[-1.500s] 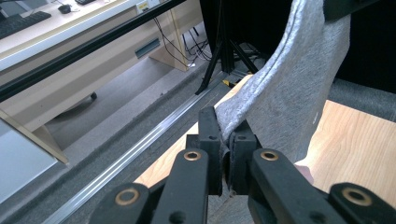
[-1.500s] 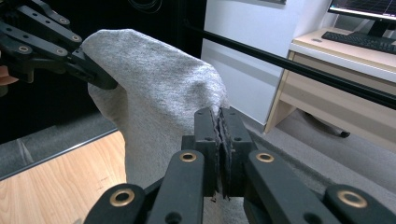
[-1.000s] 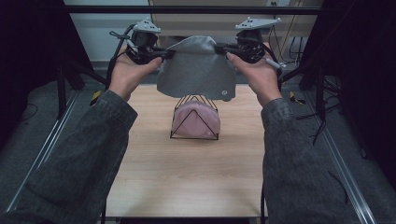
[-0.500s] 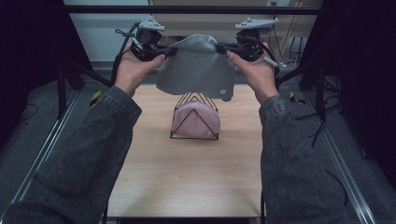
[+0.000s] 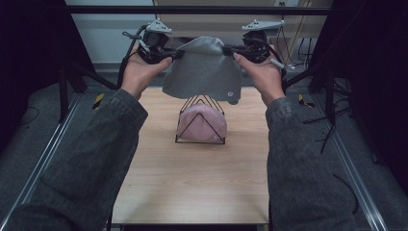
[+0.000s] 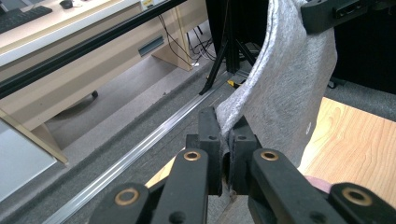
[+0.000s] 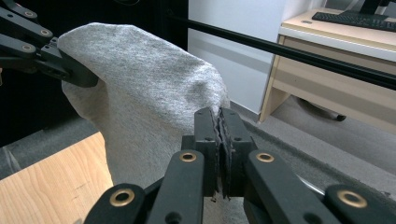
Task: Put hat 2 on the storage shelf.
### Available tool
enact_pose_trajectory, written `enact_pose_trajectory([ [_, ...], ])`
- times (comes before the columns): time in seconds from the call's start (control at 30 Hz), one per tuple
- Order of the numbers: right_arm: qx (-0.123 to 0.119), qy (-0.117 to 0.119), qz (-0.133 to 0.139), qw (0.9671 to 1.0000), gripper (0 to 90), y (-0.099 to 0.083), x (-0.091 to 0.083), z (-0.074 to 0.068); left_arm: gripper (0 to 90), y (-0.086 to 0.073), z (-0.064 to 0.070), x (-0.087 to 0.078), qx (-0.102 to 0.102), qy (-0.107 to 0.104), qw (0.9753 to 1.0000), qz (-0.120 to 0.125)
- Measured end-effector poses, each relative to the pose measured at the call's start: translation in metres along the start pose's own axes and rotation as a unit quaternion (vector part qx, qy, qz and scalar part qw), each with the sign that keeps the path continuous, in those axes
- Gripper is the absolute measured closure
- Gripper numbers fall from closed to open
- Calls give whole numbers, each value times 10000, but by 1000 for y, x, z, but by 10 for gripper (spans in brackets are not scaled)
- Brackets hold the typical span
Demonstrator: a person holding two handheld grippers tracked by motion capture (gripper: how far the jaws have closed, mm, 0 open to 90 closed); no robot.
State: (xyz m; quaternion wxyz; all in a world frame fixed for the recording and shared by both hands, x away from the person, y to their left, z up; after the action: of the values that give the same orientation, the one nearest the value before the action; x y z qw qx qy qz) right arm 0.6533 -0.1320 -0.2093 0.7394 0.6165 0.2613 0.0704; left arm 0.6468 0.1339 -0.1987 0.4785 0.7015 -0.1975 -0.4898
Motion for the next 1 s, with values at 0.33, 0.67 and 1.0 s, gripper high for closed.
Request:
enact_pose_trajectory([
  [0.33, 11, -11, -16, 10000, 873, -1, 5, 0, 869, -2, -5, 3, -41, 30, 10000, 1],
  [0.67, 78, -90, -83, 9999, 873, -7, 16, 5, 869, -8, -13, 16, -98, 36, 9999, 31],
  [1.0, 113, -93, -190, 9997, 873, -19, 26, 5, 866, -19, -22, 27, -161, 77, 9998, -4],
])
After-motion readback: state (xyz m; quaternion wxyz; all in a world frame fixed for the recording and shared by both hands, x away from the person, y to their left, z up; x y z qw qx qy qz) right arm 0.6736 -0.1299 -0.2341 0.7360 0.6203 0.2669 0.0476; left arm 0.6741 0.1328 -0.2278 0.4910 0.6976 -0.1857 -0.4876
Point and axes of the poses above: each handheld gripper's, and its own axes: x roughly forward along the jaws, y roughly out of its top, z roughly to its right, the point moved 2 cm from there along x, roughly forward along the jaws, and after that the axes turned 15 degrees about -y, right-handed, at the moved point
